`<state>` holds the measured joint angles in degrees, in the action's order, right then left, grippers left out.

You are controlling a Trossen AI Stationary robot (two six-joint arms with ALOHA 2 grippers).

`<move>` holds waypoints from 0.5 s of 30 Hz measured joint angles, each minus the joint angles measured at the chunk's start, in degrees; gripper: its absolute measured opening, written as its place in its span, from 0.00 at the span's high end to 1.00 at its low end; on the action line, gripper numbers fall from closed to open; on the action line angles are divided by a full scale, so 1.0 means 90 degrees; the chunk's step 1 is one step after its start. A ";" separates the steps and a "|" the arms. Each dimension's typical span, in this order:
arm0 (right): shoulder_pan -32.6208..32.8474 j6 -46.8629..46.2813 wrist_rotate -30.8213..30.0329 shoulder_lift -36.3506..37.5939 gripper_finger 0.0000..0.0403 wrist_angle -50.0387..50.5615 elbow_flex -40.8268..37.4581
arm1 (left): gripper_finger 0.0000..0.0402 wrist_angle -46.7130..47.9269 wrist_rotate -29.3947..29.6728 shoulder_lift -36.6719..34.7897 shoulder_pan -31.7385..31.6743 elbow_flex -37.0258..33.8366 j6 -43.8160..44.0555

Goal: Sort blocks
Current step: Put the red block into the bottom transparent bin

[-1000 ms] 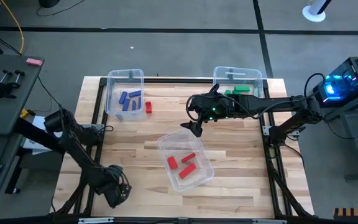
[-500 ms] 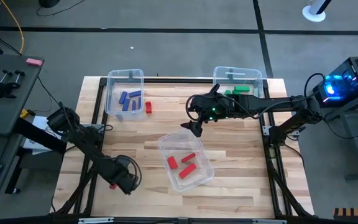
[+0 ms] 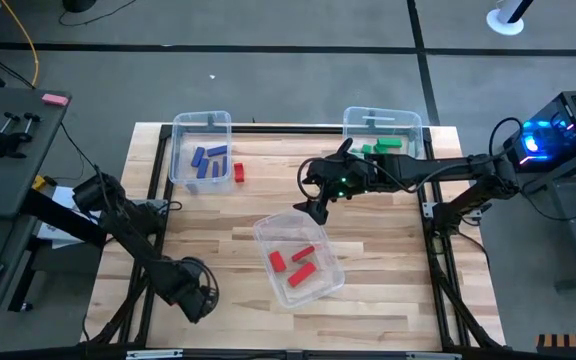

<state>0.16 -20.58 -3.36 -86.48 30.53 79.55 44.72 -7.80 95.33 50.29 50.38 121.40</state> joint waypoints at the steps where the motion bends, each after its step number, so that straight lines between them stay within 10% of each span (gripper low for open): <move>1: 0.0000 0.0000 0.0000 0.0000 0.03 0.0005 0.0000 | 0.32 -0.0036 0.0017 0.0000 0.0016 -0.0011 0.0000; 10: 0.0195 -0.0041 0.0029 0.0000 0.03 0.0065 0.0000 | 0.88 -0.0273 0.0189 -0.0099 -0.0151 -0.0084 -0.0490; 15: 0.0337 -0.0160 0.0080 0.0043 0.03 0.0077 0.0000 | 0.88 0.0161 0.0953 -0.0720 -0.0720 -0.0103 -0.1316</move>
<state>3.20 -22.01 -2.63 -86.09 31.22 79.55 46.17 0.77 88.85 43.82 49.45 109.56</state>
